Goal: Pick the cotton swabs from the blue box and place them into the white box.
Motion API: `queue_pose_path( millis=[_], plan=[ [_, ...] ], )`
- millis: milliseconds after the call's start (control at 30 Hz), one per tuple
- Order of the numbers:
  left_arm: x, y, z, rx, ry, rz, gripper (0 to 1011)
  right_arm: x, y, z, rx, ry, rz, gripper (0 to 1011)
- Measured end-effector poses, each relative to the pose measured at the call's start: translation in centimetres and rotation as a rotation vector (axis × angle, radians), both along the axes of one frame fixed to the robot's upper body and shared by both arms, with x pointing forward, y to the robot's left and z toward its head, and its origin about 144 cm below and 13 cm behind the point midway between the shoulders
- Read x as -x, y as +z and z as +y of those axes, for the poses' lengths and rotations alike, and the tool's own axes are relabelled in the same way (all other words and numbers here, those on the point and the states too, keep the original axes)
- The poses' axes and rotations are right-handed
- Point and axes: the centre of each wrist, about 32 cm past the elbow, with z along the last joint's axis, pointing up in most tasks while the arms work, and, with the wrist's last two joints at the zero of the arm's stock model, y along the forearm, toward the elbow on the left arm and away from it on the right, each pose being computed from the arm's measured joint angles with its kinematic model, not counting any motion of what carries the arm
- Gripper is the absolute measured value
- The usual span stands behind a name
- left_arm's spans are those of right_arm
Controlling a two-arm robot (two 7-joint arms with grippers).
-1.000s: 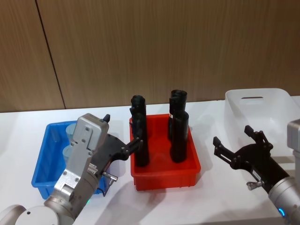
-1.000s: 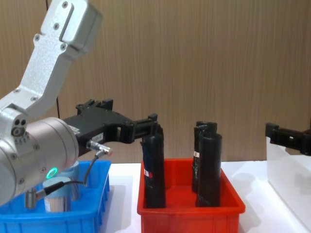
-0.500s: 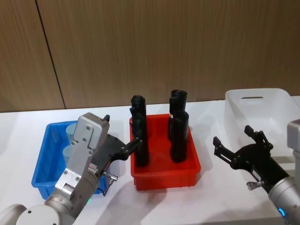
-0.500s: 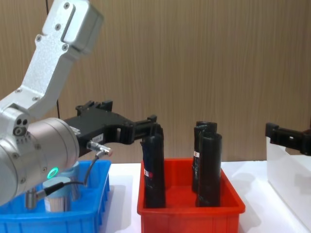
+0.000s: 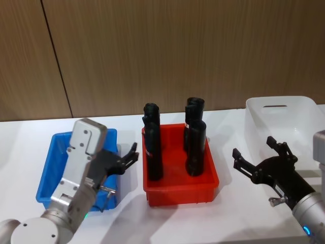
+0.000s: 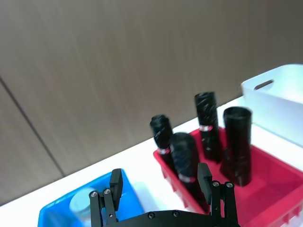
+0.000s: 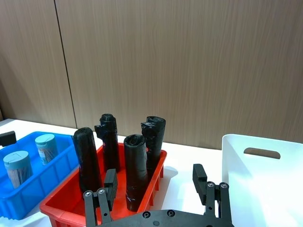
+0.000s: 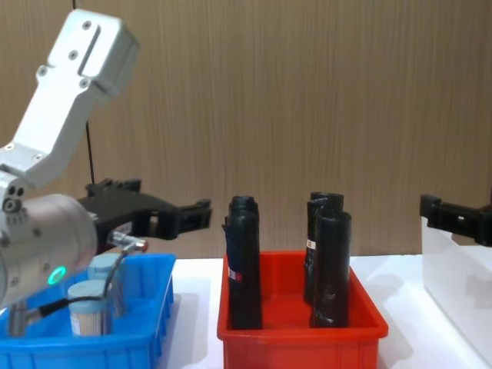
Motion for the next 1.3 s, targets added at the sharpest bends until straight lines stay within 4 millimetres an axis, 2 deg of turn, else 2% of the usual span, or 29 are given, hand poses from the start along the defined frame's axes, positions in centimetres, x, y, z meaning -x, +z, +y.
queue_pose_path(
  millis=[400, 767, 1300],
  plan=[
    [-0.7, -0.1, 2.1, 0.023, 0.081, 0.088, 1000, 0.0, 0.0, 0.0, 0.000, 0.000, 0.000, 1001],
    [-2.3, -0.4, 4.4, 0.058, 0.119, 0.153, 1000, 0.0, 0.0, 0.0, 0.000, 0.000, 0.000, 1002],
    [-4.6, -1.2, 6.5, 0.117, 0.125, 0.251, 1000, 0.0, 0.0, 0.0, 0.000, 0.000, 0.000, 1002]
  ],
)
